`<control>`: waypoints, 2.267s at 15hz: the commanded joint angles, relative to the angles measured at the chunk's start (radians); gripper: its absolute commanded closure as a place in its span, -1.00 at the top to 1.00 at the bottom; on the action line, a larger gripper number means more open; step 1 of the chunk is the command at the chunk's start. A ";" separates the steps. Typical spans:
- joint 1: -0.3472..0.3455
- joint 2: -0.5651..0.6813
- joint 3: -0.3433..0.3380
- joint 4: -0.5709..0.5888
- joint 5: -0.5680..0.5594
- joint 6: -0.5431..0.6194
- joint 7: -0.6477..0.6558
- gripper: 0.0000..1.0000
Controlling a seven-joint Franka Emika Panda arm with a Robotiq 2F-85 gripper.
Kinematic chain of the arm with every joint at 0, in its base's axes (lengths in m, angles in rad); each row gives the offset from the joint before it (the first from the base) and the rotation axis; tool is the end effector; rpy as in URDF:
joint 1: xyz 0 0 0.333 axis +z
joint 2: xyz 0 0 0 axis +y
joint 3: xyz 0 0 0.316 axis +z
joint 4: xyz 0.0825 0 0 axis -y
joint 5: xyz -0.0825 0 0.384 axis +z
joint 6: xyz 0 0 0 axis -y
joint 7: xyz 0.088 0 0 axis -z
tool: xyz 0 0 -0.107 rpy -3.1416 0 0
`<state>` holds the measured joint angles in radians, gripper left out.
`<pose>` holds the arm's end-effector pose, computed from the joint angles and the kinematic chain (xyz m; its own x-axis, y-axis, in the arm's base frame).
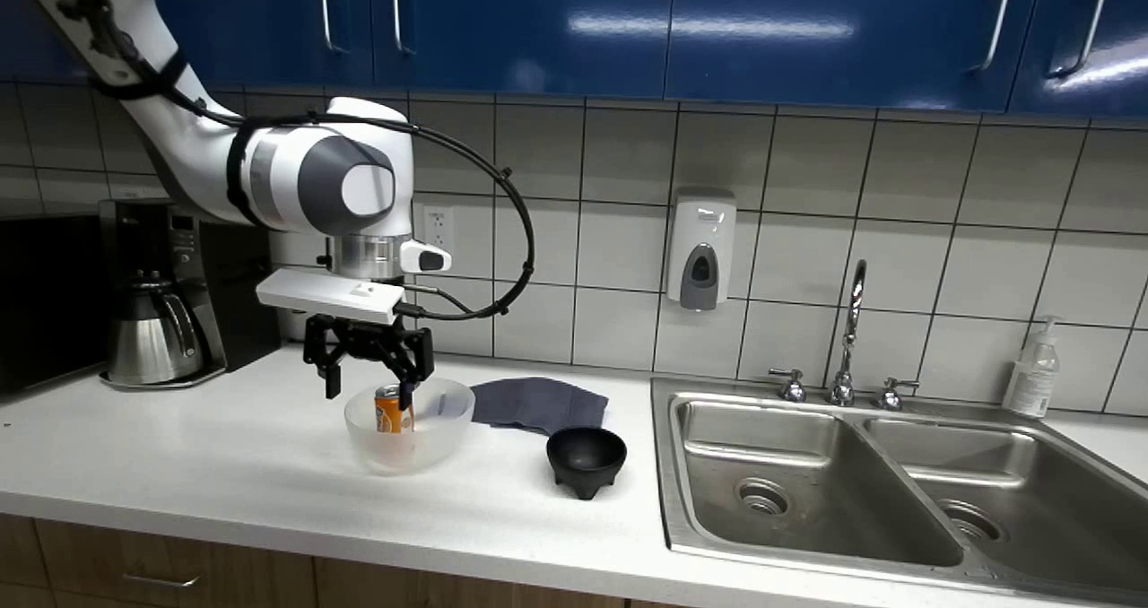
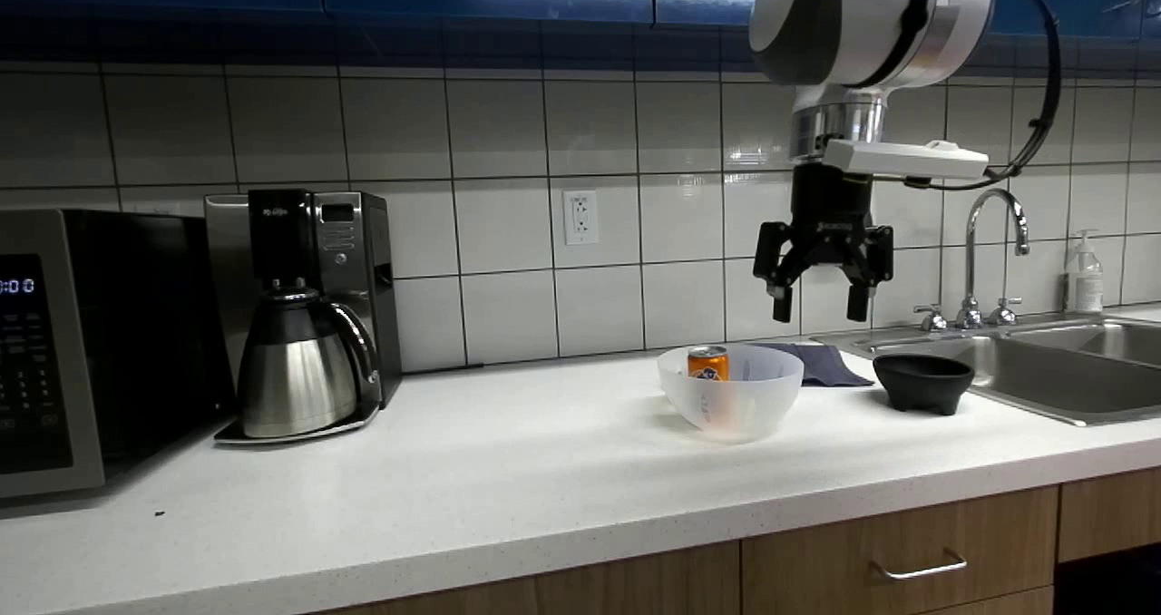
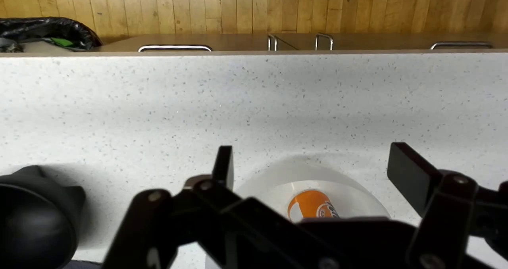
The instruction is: Take the soda can out of the bowl
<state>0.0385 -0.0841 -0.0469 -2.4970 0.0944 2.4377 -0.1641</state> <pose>0.4635 -0.0036 0.3184 0.9960 0.0834 0.0328 0.0853 -0.9944 -0.0622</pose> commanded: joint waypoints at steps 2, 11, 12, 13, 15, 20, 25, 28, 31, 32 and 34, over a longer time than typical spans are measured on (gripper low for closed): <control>0.001 0.143 0.033 0.118 0.033 0.004 -0.017 1.00; -0.014 0.304 0.056 0.303 -0.004 -0.031 0.005 1.00; -0.014 0.317 0.056 0.320 -0.006 -0.034 0.005 1.00; -0.013 0.330 0.057 0.336 -0.007 -0.036 0.005 1.00; -0.012 0.355 0.059 0.365 -0.011 -0.039 0.008 1.00; -0.010 0.427 0.068 0.435 -0.013 -0.034 0.014 1.00; -0.007 0.499 0.077 0.496 -0.017 -0.031 0.019 1.00; -0.005 0.538 0.081 0.528 -0.021 -0.033 0.022 1.00; -0.004 0.570 0.083 0.557 -0.023 -0.037 0.026 1.00; -0.004 0.579 0.084 0.565 -0.023 -0.038 0.027 1.00; -0.003 0.594 0.086 0.578 -0.024 -0.040 0.028 1.00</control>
<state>0.0421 0.4787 0.0268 -1.9715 0.0947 2.4365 -0.1628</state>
